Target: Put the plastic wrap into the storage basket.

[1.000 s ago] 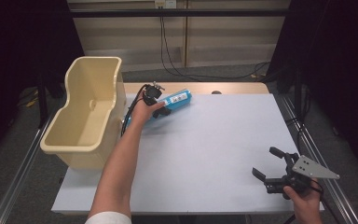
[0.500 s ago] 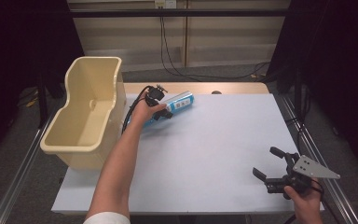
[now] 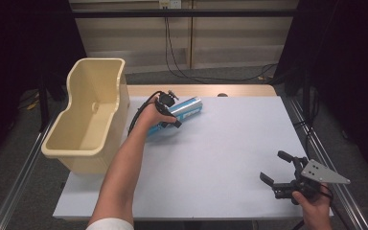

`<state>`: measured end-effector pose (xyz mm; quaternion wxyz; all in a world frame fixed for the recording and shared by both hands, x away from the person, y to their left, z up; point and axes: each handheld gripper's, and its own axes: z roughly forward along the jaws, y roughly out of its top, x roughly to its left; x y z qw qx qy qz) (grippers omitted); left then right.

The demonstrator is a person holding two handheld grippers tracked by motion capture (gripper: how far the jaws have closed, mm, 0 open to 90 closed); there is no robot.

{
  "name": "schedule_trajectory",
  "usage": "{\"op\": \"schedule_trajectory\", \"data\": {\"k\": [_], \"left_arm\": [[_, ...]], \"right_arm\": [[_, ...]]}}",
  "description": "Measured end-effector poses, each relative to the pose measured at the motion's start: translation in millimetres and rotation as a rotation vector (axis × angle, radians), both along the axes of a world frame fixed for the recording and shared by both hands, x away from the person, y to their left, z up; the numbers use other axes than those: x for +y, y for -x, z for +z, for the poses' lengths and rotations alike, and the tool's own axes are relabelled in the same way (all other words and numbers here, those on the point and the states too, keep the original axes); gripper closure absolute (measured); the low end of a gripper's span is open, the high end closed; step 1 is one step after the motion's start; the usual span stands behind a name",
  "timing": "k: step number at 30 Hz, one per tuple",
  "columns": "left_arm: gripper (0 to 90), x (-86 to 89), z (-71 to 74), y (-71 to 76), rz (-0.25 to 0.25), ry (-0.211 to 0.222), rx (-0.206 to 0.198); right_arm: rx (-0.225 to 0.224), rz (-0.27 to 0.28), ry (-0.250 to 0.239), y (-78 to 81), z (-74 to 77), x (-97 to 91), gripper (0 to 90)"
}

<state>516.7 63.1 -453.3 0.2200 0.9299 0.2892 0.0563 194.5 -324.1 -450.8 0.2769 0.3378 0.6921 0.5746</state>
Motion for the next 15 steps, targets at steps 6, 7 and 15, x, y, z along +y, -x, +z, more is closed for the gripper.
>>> {"op": "schedule_trajectory", "data": {"k": [6,7,15], "left_arm": [[18.5,-1.6,-0.2,-3.0,0.02,-0.082,-0.038],[20.1,-1.6,-0.2,-3.0,0.02,-0.082,-0.038],[28.0,-1.8,-2.7,-4.4,0.02,-0.114,-0.063]], "right_arm": [[-0.001,0.0,0.001,0.3,0.2,-0.6,1.5],[0.0,0.0,-0.001,0.3,0.2,-0.6,1.5],[-0.001,-0.002,0.001,0.2,0.0,-1.8,1.6]]}}
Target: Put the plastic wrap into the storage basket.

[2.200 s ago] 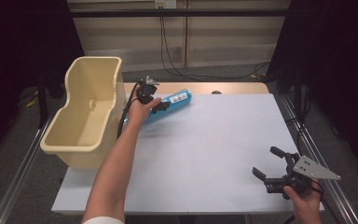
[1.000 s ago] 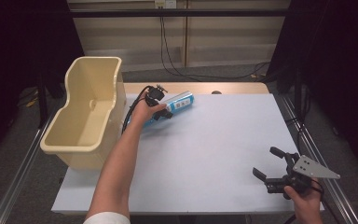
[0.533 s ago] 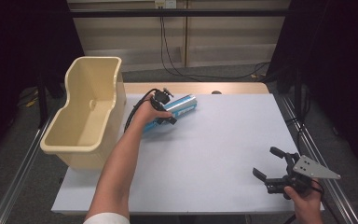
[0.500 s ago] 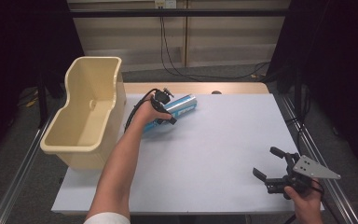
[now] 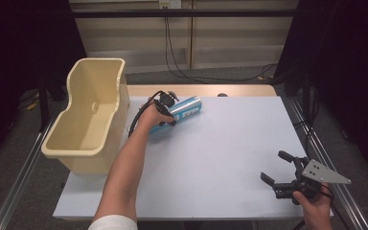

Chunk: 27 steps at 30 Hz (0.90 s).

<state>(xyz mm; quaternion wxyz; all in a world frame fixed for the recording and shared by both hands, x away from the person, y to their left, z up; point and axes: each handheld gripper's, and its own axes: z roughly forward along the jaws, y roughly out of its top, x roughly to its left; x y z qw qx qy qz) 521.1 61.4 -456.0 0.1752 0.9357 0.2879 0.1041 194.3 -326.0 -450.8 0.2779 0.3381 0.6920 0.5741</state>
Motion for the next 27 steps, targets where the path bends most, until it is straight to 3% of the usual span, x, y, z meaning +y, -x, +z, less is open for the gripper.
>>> {"op": "schedule_trajectory", "data": {"k": [4,7,9,11,14,18,20,22,27], "left_arm": [[29.2,-1.5,1.0,2.3,-0.017,-0.02,-0.007],[29.7,-6.2,3.7,5.0,-0.017,-0.059,0.019],[30.1,-5.7,7.1,10.9,-0.02,-0.057,0.094],[30.3,-5.6,8.1,14.2,-0.025,-0.062,0.116],[30.7,-7.0,10.2,32.0,-0.06,-0.079,0.145],[30.5,-7.6,10.3,42.1,-0.084,-0.065,0.158],[30.4,-7.0,10.0,44.9,-0.096,-0.06,0.144],[30.3,-2.8,8.2,45.2,-0.1,-0.024,0.129],[30.1,1.9,6.3,43.7,-0.094,0.016,0.137]], "right_arm": [[-0.001,0.0,0.002,0.3,0.3,0.3,1.6],[0.0,0.0,0.002,0.2,0.3,0.2,1.6],[0.001,-0.002,-0.001,0.5,-0.1,-0.6,1.6],[0.0,-0.002,-0.002,0.4,-0.5,-1.0,1.6],[0.009,-0.001,-0.011,-0.2,-1.9,-2.1,1.6],[0.002,-0.002,-0.007,0.9,0.3,-1.0,1.6],[-0.002,0.002,-0.005,1.6,1.3,0.7,1.6],[-0.001,0.004,-0.003,1.6,1.6,2.2,1.6],[0.0,0.008,0.0,0.9,1.3,3.2,1.6]]}}
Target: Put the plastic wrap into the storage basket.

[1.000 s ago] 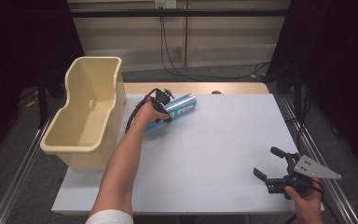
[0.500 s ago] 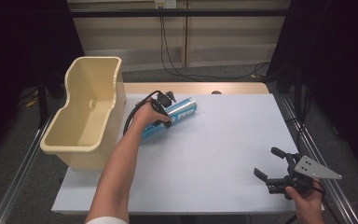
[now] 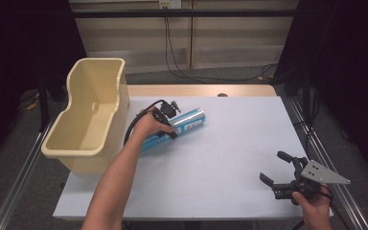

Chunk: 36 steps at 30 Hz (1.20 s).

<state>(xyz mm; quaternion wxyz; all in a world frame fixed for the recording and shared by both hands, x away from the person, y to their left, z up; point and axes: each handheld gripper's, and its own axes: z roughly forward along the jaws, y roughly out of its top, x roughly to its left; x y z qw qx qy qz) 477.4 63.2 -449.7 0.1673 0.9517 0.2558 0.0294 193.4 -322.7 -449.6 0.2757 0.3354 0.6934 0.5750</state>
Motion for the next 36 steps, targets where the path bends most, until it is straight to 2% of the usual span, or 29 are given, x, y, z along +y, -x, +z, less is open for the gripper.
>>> {"op": "schedule_trajectory", "data": {"k": [5,9,13,14,15,16,17,18,20,21,22,23,27,30,36], "left_arm": [[28.7,-0.2,-4.7,-2.1,0.041,0.028,0.013],[29.9,-1.1,-5.9,-2.8,0.019,0.018,0.006],[30.4,-5.4,-3.8,-0.2,0.016,-0.017,0.0],[30.4,-5.9,-3.3,0.1,0.029,-0.009,0.01],[31.3,-5.2,-0.5,-0.9,0.081,0.024,0.052],[31.7,-5.2,-0.5,-0.9,0.081,0.024,0.052],[31.7,-3.4,1.5,-2.3,0.092,0.046,0.073],[31.7,-2.9,4.2,-2.4,0.109,0.058,0.074],[31.8,-2.4,10.7,-3.6,0.104,0.04,0.069],[31.8,-2.1,17.4,-2.6,0.151,0.04,0.092],[31.9,-2.1,17.4,-2.6,0.151,0.04,0.092],[32.0,0.4,25.4,-2.6,0.181,0.064,0.111],[32.1,3.5,38.1,-1.2,0.21,0.094,0.104],[32.2,5.8,48.4,1.0,0.228,0.097,0.092],[32.2,11.9,66.8,4.1,0.241,0.098,0.097]], "right_arm": [[0.001,-0.001,0.0,-0.5,0.0,-0.5,1.6],[-0.002,0.004,0.001,0.0,0.3,-0.1,1.6],[0.001,0.001,0.0,-0.4,-0.2,-0.9,1.6],[0.002,0.001,-0.002,-0.7,-0.4,-1.1,1.6],[0.003,0.0,-0.005,-1.0,-0.6,-1.2,1.6],[0.004,0.0,-0.006,-1.1,-0.7,-1.2,1.6],[0.004,0.0,-0.006,-1.1,-0.7,-1.2,1.6],[0.004,0.001,-0.006,-1.1,-0.8,-1.3,1.7],[0.005,-0.002,-0.007,-1.2,-1.0,-1.6,1.6],[0.007,-0.003,-0.012,-1.2,-1.0,-1.9,1.6],[0.007,-0.003,-0.012,-1.2,-1.0,-1.9,1.6],[0.005,-0.004,-0.009,-1.3,-1.1,-2.5,1.6],[0.005,-0.004,-0.011,-1.1,-0.9,-2.4,1.6],[0.003,-0.002,-0.011,-0.8,-0.4,-1.6,1.6],[0.001,0.001,-0.012,-1.1,-0.1,-0.5,1.6]]}}
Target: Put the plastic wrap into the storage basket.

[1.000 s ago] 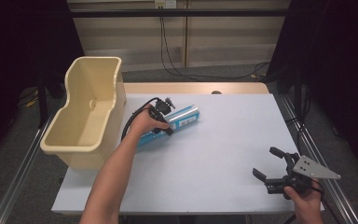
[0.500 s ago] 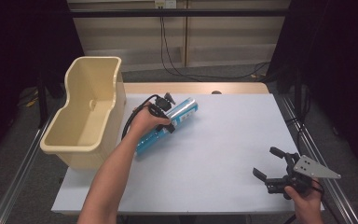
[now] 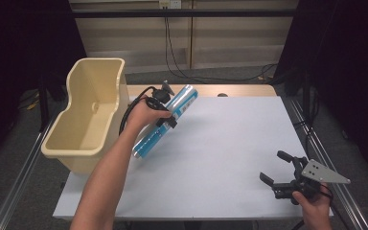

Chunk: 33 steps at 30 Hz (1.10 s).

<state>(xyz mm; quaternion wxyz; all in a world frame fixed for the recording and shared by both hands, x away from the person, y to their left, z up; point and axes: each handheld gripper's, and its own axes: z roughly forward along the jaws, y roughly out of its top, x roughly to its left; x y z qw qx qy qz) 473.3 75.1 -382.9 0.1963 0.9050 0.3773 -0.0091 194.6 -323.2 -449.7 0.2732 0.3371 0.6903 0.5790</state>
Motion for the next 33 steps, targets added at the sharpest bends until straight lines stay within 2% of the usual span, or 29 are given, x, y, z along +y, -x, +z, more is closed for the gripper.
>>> {"op": "schedule_trajectory", "data": {"k": [7,13,23,26,33], "left_arm": [[32.2,4.9,27.6,3.8,0.038,0.027,-0.003],[32.2,7.7,42.7,5.8,0.041,0.029,-0.01],[32.2,11.6,77.3,7.7,0.085,0.045,-0.008],[32.2,13.6,85.2,8.4,0.098,0.055,0.01],[32.2,19.5,99.2,10.9,0.13,0.049,0.015]], "right_arm": [[-0.004,0.002,0.003,0.8,0.8,1.3,1.5],[-0.006,0.002,0.001,1.2,0.9,0.9,1.6],[-0.002,0.007,-0.006,0.9,0.5,1.1,1.5],[0.0,0.007,-0.006,1.0,0.1,1.3,1.5],[-0.001,0.009,-0.007,1.2,0.3,1.3,1.5]]}}
